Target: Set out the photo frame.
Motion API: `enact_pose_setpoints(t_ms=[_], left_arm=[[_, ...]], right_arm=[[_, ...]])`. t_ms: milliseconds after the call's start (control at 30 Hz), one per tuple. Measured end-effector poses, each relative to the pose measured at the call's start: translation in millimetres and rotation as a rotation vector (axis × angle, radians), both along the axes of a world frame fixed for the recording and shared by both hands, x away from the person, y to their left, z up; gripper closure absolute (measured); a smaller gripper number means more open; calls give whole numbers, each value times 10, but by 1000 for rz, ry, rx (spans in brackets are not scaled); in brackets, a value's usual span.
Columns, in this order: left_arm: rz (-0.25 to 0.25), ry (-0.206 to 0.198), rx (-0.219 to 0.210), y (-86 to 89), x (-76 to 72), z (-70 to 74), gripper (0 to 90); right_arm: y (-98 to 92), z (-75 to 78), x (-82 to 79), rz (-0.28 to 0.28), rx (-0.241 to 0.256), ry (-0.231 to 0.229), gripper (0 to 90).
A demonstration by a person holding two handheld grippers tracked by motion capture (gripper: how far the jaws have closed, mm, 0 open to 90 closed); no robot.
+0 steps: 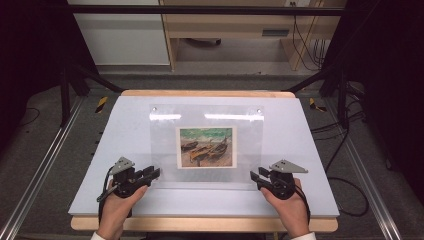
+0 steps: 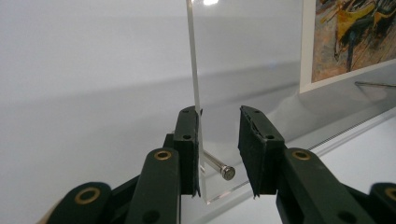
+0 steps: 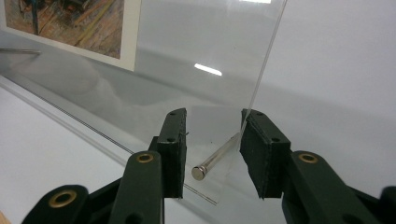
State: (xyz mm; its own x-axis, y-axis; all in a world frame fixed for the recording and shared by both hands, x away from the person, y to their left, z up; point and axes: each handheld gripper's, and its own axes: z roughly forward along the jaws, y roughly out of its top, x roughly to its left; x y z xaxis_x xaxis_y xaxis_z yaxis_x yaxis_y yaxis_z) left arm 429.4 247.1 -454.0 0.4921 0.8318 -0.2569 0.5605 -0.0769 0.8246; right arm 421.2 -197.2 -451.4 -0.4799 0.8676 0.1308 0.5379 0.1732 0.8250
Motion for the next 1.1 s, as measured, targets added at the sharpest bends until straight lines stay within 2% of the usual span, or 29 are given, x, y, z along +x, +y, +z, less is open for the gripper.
enact_pose_setpoints(t_ms=[767, 1100], left_arm=[[8, -6, 20, -10, -61, -19, 688], [-10, 1, 31, -4, -86, -30, 686]], right_arm=[[19, -26, -67, -10, -26, -5, 644], [25, -38, -99, -5, -44, -6, 646]])
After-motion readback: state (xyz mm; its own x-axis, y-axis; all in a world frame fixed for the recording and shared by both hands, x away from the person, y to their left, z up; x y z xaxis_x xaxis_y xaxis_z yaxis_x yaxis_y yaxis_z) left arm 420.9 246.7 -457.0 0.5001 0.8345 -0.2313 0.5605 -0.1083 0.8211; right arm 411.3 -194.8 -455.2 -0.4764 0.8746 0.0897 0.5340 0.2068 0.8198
